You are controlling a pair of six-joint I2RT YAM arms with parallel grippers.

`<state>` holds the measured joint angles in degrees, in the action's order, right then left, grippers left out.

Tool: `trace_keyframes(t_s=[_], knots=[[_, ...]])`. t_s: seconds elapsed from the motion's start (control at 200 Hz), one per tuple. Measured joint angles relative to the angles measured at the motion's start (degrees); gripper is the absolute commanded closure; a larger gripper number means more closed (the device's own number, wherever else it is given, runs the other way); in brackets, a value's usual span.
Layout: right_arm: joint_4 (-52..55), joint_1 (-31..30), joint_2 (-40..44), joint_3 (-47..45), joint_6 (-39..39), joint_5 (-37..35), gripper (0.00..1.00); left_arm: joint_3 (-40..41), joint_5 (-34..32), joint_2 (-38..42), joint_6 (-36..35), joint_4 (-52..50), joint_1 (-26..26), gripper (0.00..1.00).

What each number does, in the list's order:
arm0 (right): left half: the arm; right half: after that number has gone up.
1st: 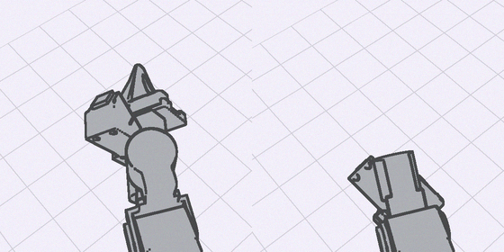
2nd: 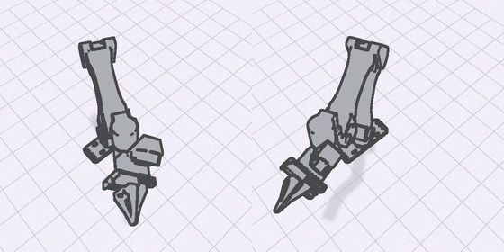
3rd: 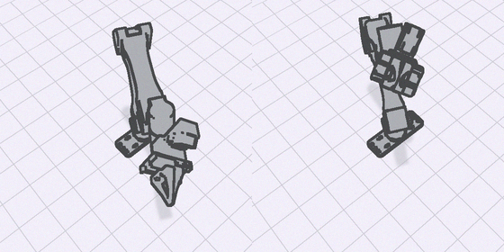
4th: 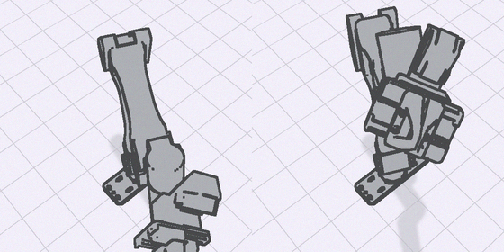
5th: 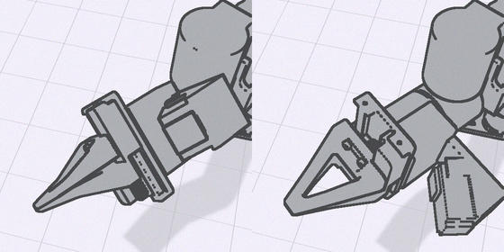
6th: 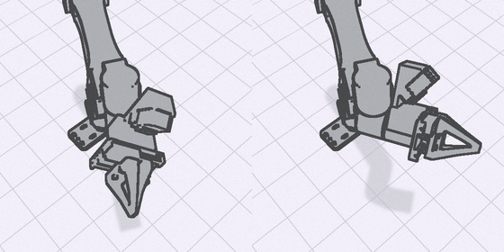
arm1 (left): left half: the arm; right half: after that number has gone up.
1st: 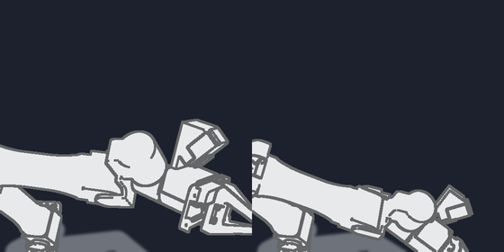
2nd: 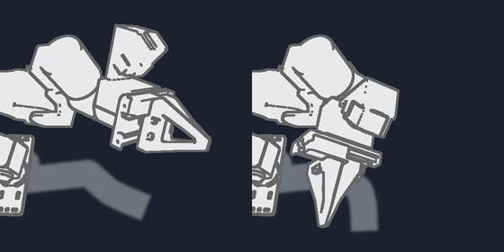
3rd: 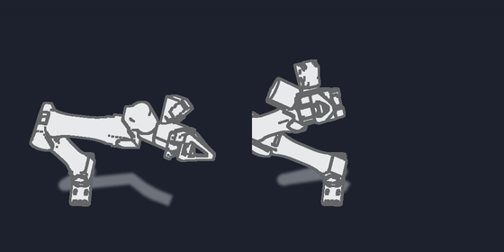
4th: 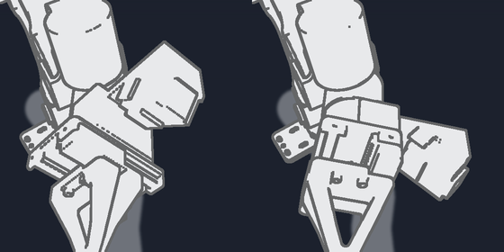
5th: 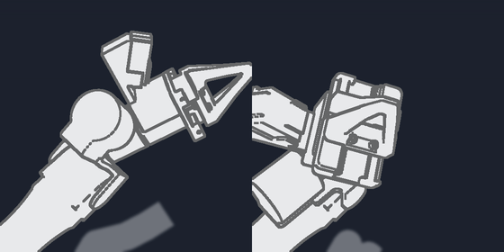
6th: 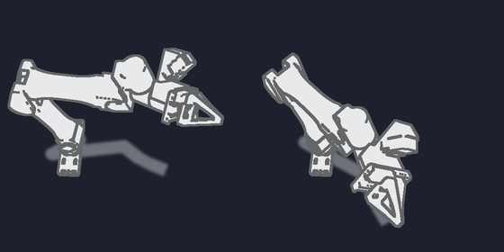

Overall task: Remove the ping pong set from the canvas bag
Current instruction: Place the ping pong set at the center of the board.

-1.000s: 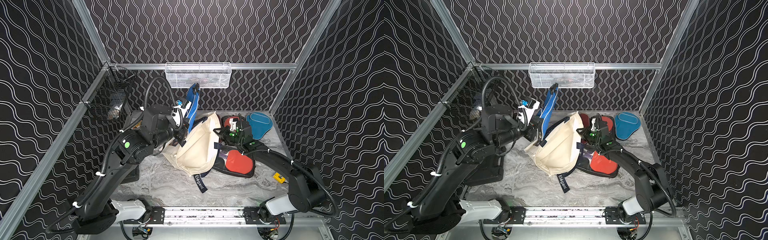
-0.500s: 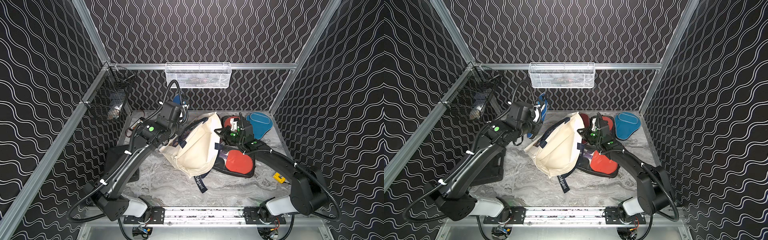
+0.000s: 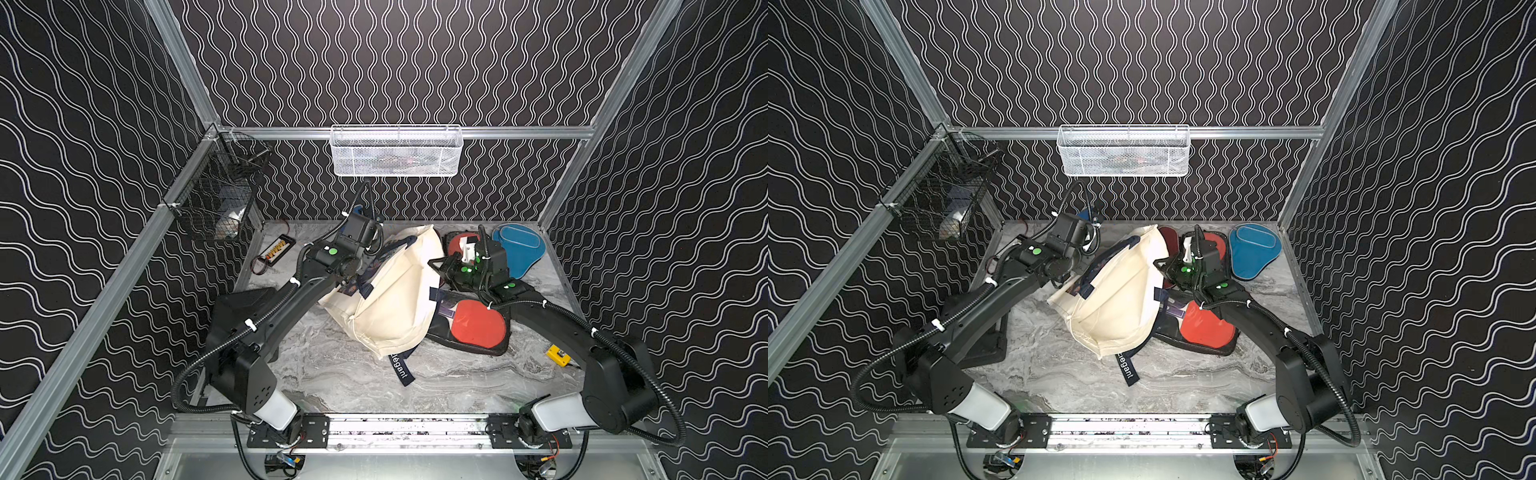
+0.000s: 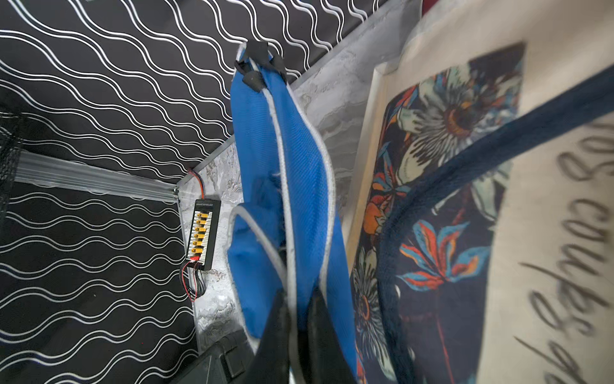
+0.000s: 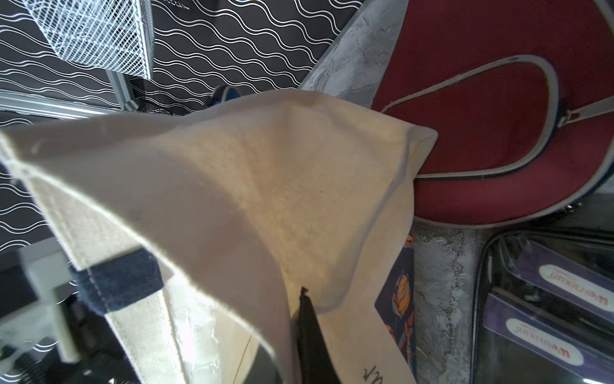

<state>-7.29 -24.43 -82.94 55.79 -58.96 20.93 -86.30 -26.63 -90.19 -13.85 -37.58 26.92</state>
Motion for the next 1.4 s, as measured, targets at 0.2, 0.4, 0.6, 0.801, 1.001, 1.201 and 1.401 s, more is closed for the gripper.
trace_keyframes(t_s=[0.2, 0.4, 0.6, 0.801, 1.001, 1.201, 1.401], knots=[[-0.39, 0.00, 0.33, -0.66, -0.02, 0.42, 1.00, 4.50, -2.93, -2.34, -3.50, 5.18, -0.26, 1.00], [-0.66, 0.00, 1.07, -1.62, -0.13, 0.81, 1.00, 7.91, -4.39, -5.79, -7.98, 12.85, -2.16, 1.00], [-0.37, 0.00, 2.45, -2.21, 0.04, 0.79, 1.00, 11.61, -4.17, -7.65, -9.20, 18.34, -5.09, 1.00], [-0.26, 0.02, 2.80, -2.43, 0.07, 0.81, 1.00, 15.58, -3.32, -8.72, -10.34, 23.12, -7.21, 1.00], [0.00, 0.02, 2.80, -2.45, 0.52, 0.81, 1.00, 18.56, -3.15, -9.88, -11.76, 28.02, -8.87, 1.00], [0.13, 0.00, 2.80, -2.43, 0.98, 0.79, 1.00, 18.80, -2.64, -11.43, -11.69, 29.57, -9.55, 1.00], [0.28, 0.00, 2.54, -2.38, 1.14, 0.79, 1.00, 18.78, -2.25, -12.79, -11.13, 30.51, -10.14, 1.00]])
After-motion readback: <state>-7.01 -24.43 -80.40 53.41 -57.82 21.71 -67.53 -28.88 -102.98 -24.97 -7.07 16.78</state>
